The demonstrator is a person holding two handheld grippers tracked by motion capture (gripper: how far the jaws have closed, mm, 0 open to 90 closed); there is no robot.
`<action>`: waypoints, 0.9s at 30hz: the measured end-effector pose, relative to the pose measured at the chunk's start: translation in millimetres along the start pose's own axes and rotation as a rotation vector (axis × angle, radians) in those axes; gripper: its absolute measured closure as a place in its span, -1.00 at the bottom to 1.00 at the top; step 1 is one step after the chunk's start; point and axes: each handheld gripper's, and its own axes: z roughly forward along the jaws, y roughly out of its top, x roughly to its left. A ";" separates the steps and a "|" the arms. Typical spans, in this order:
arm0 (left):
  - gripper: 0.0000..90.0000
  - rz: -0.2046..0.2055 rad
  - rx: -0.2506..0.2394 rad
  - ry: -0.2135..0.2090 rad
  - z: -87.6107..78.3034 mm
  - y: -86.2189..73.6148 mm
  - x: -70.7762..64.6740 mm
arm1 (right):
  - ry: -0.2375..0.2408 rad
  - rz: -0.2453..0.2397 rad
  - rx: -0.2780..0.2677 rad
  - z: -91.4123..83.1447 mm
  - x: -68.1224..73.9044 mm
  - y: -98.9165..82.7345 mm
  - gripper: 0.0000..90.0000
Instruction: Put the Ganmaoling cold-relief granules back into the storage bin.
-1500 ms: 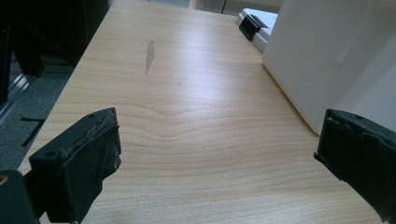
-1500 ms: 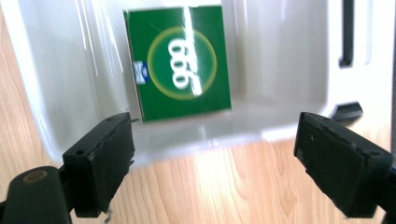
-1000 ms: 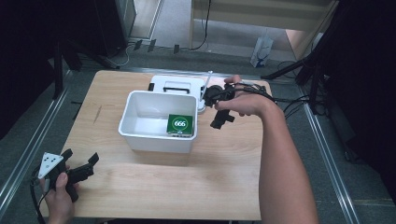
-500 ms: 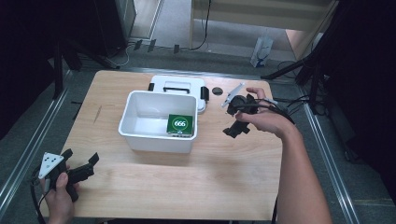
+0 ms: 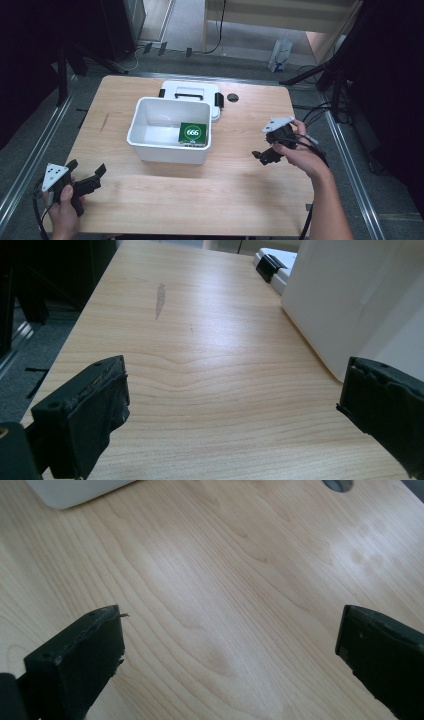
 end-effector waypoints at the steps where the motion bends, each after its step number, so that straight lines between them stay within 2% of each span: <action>1: -1.00 -0.002 -0.002 0.001 0.2 0.0 -0.2 | -0.006 0.015 -0.021 -0.4 0.2 -6.0 -1.00; 4: -1.00 -0.002 -0.001 0.002 0.2 0.0 -0.5 | -0.029 0.066 -0.060 -0.1 2.0 -23.2 -1.00; 6: -1.00 -0.001 -0.002 0.003 0.2 0.0 -0.6 | -0.028 0.087 -0.099 1.0 4.2 -34.5 -1.00; 8: -1.00 0.000 0.000 0.005 0.2 0.1 -0.8 | -0.020 0.126 -0.118 2.4 6.6 -46.3 -1.00; 14: -1.00 0.002 0.000 0.006 0.2 0.0 -1.0 | -0.058 0.208 -0.175 5.3 13.1 -81.0 -1.00; 15: -1.00 0.002 0.000 0.007 0.2 0.1 -1.0 | -0.066 0.239 -0.198 4.9 14.0 -88.4 -1.00; 19: -1.00 0.002 0.000 0.007 0.2 0.1 -1.1 | -0.091 0.312 -0.249 4.3 16.4 -111.4 -1.00; 21: -1.00 0.002 -0.001 0.008 0.3 0.0 -1.2 | -0.121 0.337 -0.267 4.0 19.2 -122.5 -1.00; 24: -1.00 0.004 -0.001 0.009 0.3 0.0 -1.3 | -0.140 0.364 -0.294 3.5 23.7 -137.3 -1.00; 27: -1.00 0.003 -0.002 0.011 0.2 0.0 -1.4 | -0.126 0.390 -0.308 3.0 28.2 -149.8 -1.00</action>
